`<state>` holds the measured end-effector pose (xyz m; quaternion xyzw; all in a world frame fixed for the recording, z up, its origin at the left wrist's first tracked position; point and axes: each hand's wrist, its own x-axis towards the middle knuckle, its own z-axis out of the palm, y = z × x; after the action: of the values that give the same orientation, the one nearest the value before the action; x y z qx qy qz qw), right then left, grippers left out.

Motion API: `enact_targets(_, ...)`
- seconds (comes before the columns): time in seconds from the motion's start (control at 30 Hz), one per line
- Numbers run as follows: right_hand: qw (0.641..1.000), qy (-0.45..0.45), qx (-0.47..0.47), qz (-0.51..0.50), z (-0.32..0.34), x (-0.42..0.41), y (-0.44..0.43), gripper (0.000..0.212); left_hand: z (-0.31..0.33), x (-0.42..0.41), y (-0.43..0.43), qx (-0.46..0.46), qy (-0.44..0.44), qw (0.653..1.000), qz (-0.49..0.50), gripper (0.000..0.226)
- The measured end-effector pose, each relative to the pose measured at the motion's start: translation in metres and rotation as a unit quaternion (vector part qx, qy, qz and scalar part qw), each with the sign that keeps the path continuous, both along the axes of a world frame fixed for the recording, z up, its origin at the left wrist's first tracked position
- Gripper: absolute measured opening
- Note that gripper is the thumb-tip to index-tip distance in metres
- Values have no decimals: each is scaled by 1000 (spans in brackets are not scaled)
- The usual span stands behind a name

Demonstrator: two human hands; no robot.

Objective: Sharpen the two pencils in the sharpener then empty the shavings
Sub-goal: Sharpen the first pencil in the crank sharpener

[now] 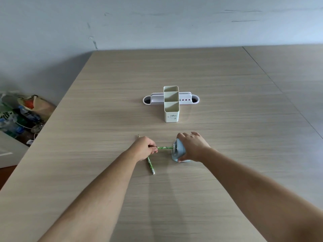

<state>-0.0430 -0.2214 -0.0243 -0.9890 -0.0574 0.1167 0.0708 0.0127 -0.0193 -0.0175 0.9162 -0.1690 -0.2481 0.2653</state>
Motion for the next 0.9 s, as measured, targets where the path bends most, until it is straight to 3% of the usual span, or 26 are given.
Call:
enact_targets(0.13, 1000, 4, 7, -9, 2, 0, 2, 80, 0, 0, 1, 10, -20, 1000, -6, 18)
enact_targets(0.2, 1000, 25, 16, 1, 6, 0, 0, 94, 4, 1, -4, 54, -27, 997, -36, 22)
enact_targets(0.23, 998, 48, 28, 1, 9, 1, -3, 105, 6, 2, -8, 79, -25, 995, -58, 33)
enact_targets(0.3, 992, 104, 66, -36, 19, -1, -19, 122, 11, 1, -17, 124, -19, 986, -111, 76)
enact_targets(0.37, 981, 143, 89, -93, 23, -5, -45, 124, 19, -1, -30, 165, -42, 973, -155, 110)
enact_targets(0.43, 974, 161, 90, -128, 22, -12, -65, 112, 23, -3, -47, 183, -99, 962, -175, 122)
enact_targets(0.57, 967, 143, 140, -161, 6, -25, -68, 65, 19, -14, -87, 178, -135, 954, -199, 115)
enact_targets(0.67, 976, 98, 133, -143, -6, -28, -61, 8, 8, -26, -109, 179, -154, 953, -190, 84)
enact_targets(0.8, 972, 99, 143, -156, -15, -37, -53, 17, 2, -29, -116, 176, -176, 957, -152, 62)
enact_targets(0.9, 955, 188, 200, -109, 0, -40, -61, 17, 0, -30, -114, 165, -188, 957, -145, 59)
